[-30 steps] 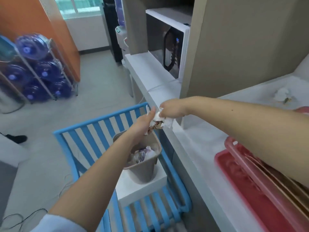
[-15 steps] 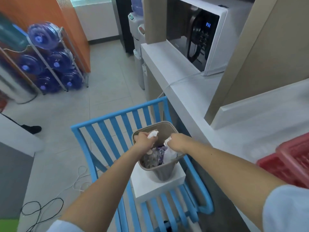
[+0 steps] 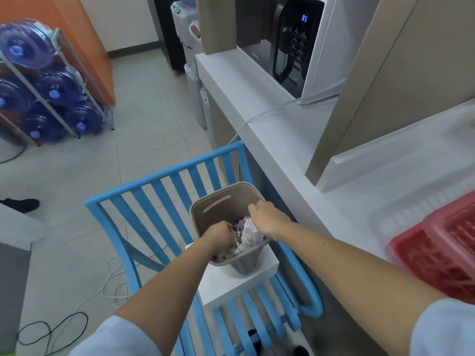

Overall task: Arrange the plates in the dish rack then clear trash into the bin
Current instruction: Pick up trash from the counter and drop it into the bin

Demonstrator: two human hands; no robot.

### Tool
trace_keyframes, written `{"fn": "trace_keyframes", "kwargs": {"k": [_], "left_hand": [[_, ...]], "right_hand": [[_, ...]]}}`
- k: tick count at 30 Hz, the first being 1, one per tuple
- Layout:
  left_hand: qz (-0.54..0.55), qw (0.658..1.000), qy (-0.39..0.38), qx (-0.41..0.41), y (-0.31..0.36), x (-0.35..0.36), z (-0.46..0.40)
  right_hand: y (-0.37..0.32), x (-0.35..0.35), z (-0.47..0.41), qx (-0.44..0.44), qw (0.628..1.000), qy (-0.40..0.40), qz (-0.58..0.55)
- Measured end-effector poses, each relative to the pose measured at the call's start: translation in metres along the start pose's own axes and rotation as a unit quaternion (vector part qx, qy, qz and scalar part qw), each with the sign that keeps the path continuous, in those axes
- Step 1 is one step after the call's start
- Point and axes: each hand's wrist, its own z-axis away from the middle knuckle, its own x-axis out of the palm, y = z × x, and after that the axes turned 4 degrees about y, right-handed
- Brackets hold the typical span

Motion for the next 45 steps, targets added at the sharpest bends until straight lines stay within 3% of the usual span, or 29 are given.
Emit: {"fn": "trace_keyframes", "kwargs": {"k": [4, 10, 14, 19, 23, 29, 36, 45], "left_hand": [[-0.105, 0.994, -0.03, 0.008, -0.003, 0.003, -0.004], [-0.106, 0.988, -0.095, 0.059, 0.001, 0.005, -0.001], [-0.094, 0.993, -0.012, 0.068, 0.004, -0.008, 0.004], [-0.181, 0.983, 0.001, 0.046, 0.018, -0.039, 0.01], [-0.162, 0.981, 0.067, 0.078, 0.053, -0.071, 0.025], [-0.061, 0.983, -0.038, 0.168, 0.119, -0.095, 0.057], [-0.058, 0.964, -0.157, 0.208, 0.219, -0.094, 0.112], [0.017, 0.944, -0.094, 0.314, 0.344, -0.054, 0.137]], "right_hand": [[0.008, 0.006, -0.003, -0.03, 0.999, 0.013, -0.035], [0.016, 0.006, 0.0, -0.031, 0.996, -0.059, -0.064], [0.009, -0.013, 0.005, -0.042, 0.996, -0.079, -0.023], [-0.006, -0.058, 0.017, -0.076, 0.992, -0.089, 0.044], [-0.016, -0.115, 0.032, -0.083, 0.985, -0.108, 0.103], [-0.014, -0.204, 0.068, -0.098, 0.974, -0.066, 0.195], [0.034, -0.288, 0.146, -0.096, 0.98, -0.034, 0.173], [0.138, -0.35, 0.171, -0.03, 0.99, 0.086, 0.111]]}}
